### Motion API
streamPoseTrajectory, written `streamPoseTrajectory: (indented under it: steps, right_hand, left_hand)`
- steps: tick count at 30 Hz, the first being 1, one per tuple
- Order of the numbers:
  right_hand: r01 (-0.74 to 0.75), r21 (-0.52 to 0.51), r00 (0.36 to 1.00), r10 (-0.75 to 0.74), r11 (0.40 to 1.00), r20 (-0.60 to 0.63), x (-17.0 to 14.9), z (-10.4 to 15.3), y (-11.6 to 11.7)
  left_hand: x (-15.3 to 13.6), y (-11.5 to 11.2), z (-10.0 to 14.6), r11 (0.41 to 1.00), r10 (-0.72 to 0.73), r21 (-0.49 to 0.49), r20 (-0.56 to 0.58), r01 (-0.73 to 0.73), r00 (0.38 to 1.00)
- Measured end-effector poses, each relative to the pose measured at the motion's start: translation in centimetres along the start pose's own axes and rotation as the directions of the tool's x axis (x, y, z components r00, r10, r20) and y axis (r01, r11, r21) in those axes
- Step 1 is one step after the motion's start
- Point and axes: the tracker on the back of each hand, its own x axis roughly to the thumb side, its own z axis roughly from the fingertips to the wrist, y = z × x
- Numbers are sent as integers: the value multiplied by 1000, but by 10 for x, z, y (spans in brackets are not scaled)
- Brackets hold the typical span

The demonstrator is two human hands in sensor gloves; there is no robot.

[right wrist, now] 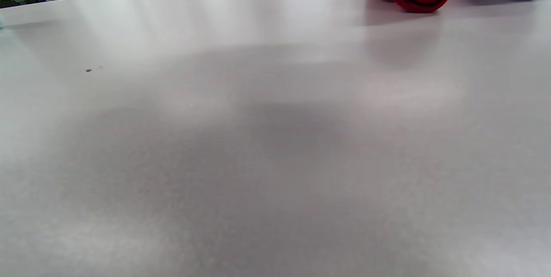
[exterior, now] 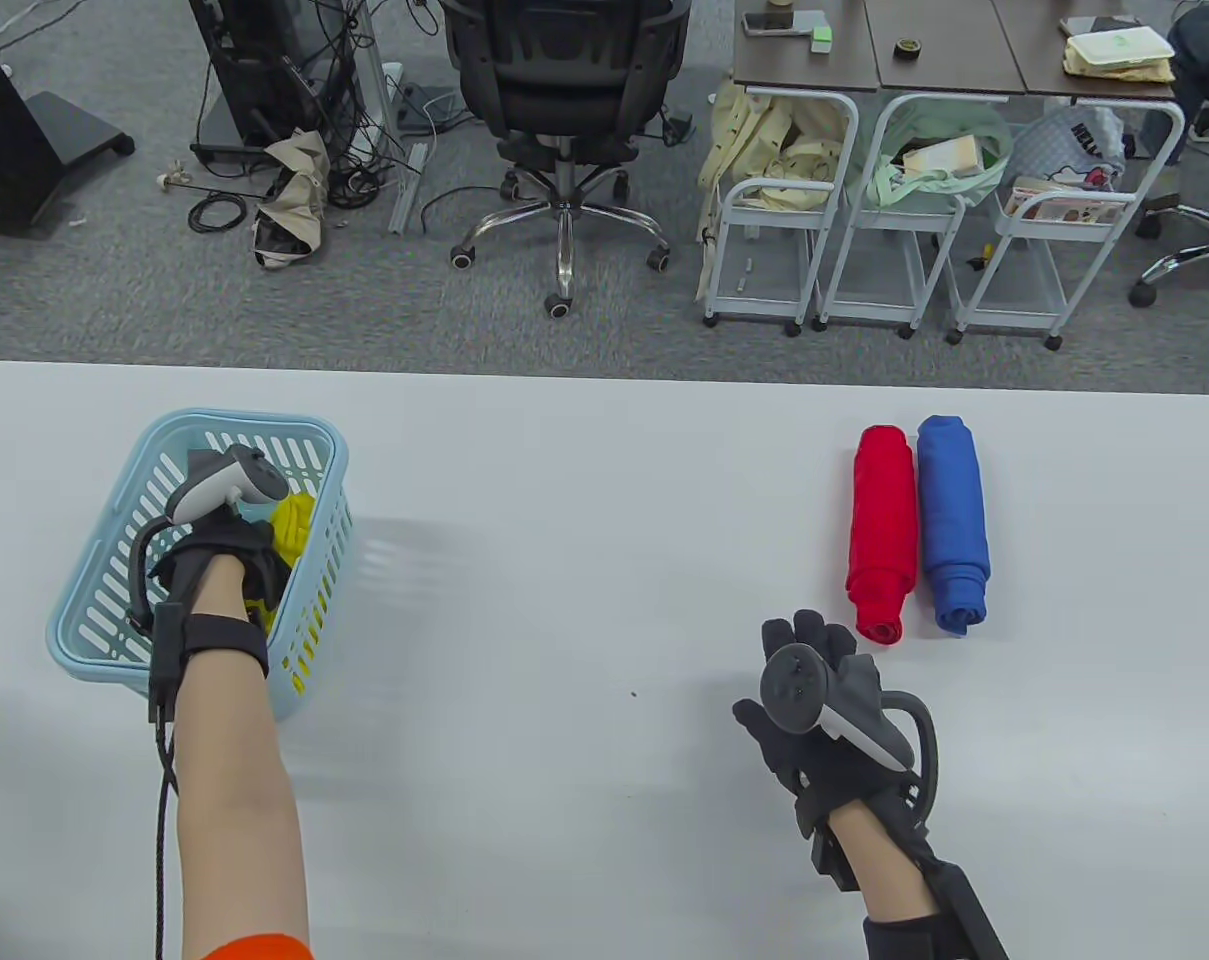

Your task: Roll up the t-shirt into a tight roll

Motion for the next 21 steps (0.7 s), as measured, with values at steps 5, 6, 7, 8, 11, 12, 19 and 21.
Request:
streamPoseTrajectory:
  steps: [5,6,7,8,11,12,19,21]
  right_hand:
    - [5,-10,1000,-5,1000,8,1,2,-2]
    - [9,-12,1000,-9,1000,10,1,2,-3]
    - [12,-15,1000,-12,1000,12,1,3,-3]
    - [15,-18,1000,-15,1000,13,1,3,-4]
    - [20,-22,1000,-20,1000,19,2,4,-5]
    - [22,-23,1000,-21,999,23,2,5,-6]
    - [36,-40,998,-34,999,49,6,10,-9]
    - [40,-44,998,-38,998,55,6,11,-10]
  left_hand:
    - [-2,9,11,994,-34,99,-55,39,998]
    - [-2,12,17,988,-49,140,-66,58,997]
    - [-3,16,22,985,-41,163,-69,52,997]
    - [-3,18,26,985,-25,167,-70,37,997]
    - [-3,28,46,974,11,226,-70,5,997]
    - [-2,32,55,965,-13,261,-84,35,996]
    - [1,53,118,854,24,518,-134,50,991]
    - [4,58,140,806,40,590,-139,51,989]
